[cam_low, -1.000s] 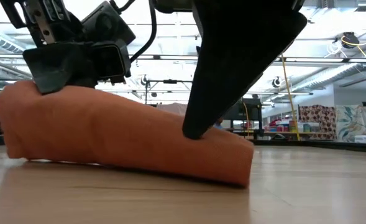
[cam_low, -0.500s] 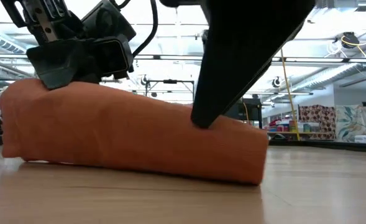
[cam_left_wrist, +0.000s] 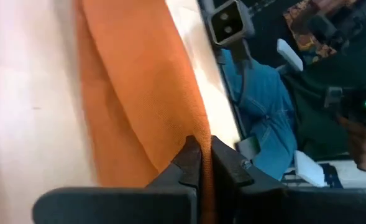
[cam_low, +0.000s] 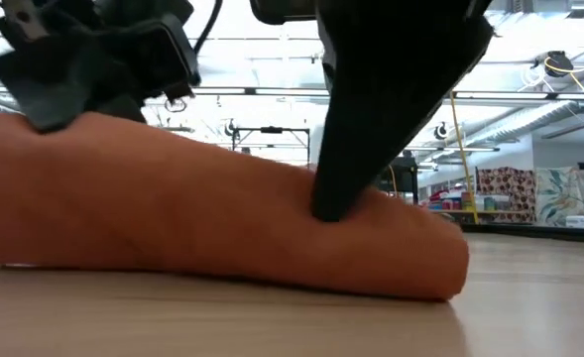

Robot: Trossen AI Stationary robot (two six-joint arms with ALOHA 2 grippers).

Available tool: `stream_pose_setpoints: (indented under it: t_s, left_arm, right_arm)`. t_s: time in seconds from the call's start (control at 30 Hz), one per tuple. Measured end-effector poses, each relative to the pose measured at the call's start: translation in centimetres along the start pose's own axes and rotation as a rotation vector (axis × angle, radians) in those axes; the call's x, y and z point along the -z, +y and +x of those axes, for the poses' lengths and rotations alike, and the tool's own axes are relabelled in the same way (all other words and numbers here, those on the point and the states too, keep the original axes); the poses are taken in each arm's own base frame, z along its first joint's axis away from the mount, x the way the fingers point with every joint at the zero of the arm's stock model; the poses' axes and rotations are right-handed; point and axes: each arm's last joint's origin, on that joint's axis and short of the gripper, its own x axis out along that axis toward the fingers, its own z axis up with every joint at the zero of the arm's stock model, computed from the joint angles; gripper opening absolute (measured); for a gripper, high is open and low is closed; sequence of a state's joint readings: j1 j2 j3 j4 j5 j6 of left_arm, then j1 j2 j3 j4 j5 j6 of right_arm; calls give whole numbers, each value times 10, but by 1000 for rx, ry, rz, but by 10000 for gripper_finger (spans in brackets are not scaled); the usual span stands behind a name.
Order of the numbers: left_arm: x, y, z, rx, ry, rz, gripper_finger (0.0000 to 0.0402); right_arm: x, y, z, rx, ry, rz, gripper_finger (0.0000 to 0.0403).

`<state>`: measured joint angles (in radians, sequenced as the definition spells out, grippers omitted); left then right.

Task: Roll towel into tight, uniform cylinder
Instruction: Roll the brown towel

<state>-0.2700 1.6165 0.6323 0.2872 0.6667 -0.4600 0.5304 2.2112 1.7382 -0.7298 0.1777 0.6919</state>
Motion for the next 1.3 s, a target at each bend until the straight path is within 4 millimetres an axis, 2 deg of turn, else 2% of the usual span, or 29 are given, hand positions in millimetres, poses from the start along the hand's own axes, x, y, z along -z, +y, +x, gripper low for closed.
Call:
stream_pose_setpoints:
  t_s: [0.2,0.47,0.67,0.83,1.1,1.3]
  left_arm:
    - [5,-12,9,11,11,43,18]
    - [14,-24,21,-68,13,87,18]
    - [27,-35,31,-127,43,141,18]
    - [42,-42,37,-253,90,163,18]
    - [56,-59,47,-325,60,190,18]
    - [61,-64,50,-361,46,216,18]
  right_arm:
    - [-3,-1,1,-130,81,-46,7]
    - [-20,-7,2,-346,92,-100,3]
    - [-30,-17,4,-381,63,-189,2]
    - [-34,-23,9,-443,62,-134,1]
    - [-34,-27,20,-582,78,-15,1]
    - [-38,-34,21,-600,117,51,0]
